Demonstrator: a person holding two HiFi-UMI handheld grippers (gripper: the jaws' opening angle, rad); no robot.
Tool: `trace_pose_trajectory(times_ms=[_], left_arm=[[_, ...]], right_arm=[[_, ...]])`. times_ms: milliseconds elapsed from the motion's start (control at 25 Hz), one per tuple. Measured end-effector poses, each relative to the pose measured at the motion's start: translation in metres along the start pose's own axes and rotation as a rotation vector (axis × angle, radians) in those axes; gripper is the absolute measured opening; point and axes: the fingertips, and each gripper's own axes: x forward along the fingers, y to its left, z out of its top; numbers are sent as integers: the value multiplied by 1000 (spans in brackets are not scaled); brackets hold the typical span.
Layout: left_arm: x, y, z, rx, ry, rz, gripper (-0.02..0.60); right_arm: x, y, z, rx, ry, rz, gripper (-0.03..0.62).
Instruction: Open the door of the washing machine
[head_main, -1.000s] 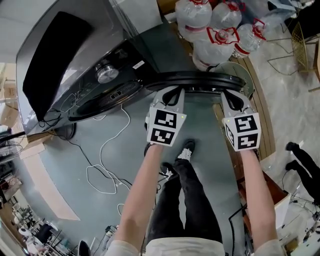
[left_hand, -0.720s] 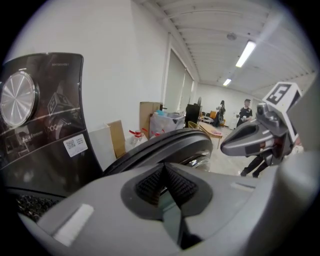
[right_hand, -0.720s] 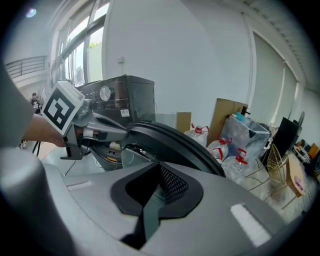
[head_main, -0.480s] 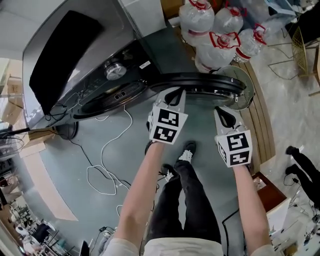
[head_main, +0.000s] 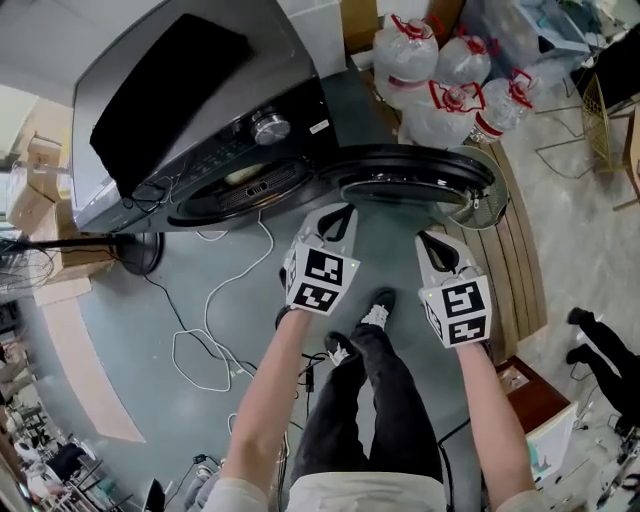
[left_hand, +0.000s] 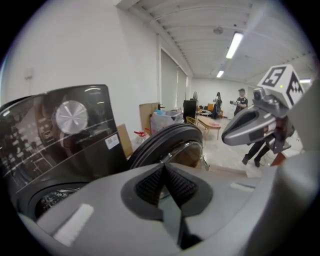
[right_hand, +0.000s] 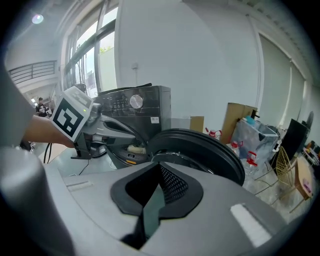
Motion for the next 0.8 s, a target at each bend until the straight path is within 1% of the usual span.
trace_pose_trajectory(times_ms=[160, 280, 440, 600, 800], left_arm=[[-62, 17, -20, -25, -7, 67, 58], [-114, 25, -36, -42, 7, 120, 58], [-181, 15, -53, -89, 9, 156, 58], [-242, 9, -62, -172, -5, 216, 58], [-307, -7, -78, -305, -35, 295, 58]], right_arm=[[-7, 42, 6, 0, -10, 41, 0], [-14, 80, 12, -27, -21, 87, 0], [-39, 129, 15, -36, -9, 139, 0], [-67, 172, 29, -55, -20, 178, 0], [-106, 210, 35, -16, -31, 188, 0]])
